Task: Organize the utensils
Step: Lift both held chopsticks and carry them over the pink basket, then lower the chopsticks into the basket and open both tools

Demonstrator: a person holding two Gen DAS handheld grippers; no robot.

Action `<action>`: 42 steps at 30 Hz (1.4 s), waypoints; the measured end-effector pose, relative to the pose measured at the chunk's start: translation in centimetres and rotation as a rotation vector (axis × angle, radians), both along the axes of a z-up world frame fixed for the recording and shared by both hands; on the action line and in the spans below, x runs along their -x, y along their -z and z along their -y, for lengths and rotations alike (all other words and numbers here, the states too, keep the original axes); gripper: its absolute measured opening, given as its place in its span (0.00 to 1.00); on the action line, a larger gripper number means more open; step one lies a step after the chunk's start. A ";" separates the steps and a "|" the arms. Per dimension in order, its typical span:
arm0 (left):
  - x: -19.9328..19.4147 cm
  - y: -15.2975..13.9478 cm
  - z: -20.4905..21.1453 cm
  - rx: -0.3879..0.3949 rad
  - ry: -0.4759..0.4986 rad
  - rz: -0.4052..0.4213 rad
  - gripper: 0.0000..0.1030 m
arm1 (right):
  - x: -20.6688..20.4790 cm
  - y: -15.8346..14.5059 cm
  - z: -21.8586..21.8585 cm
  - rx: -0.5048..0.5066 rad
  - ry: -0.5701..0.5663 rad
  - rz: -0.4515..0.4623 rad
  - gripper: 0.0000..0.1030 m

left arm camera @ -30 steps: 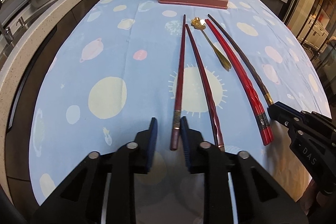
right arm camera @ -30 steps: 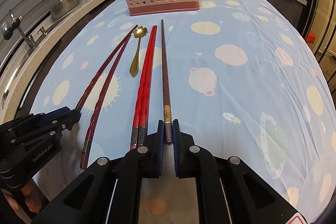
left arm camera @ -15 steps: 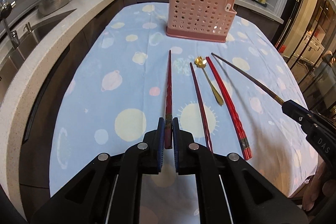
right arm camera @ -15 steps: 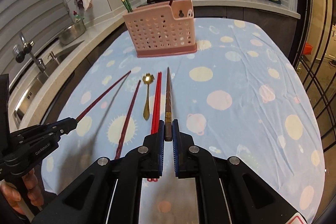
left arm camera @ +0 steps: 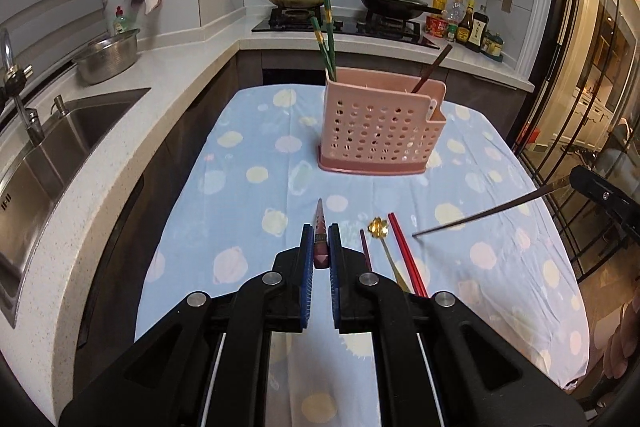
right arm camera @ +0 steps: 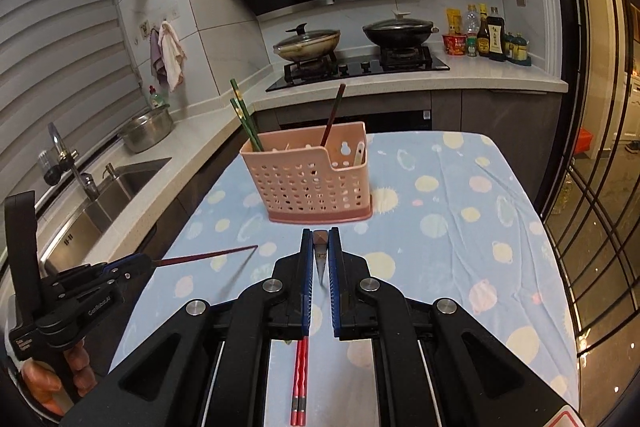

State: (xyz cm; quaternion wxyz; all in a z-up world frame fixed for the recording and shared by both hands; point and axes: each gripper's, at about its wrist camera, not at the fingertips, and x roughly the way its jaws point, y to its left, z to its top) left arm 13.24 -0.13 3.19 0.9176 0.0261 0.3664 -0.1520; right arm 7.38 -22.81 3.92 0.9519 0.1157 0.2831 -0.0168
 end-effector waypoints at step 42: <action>-16.9 -13.0 8.0 0.080 0.013 0.268 0.07 | -21.4 -8.2 1.3 -0.006 -0.030 0.105 0.07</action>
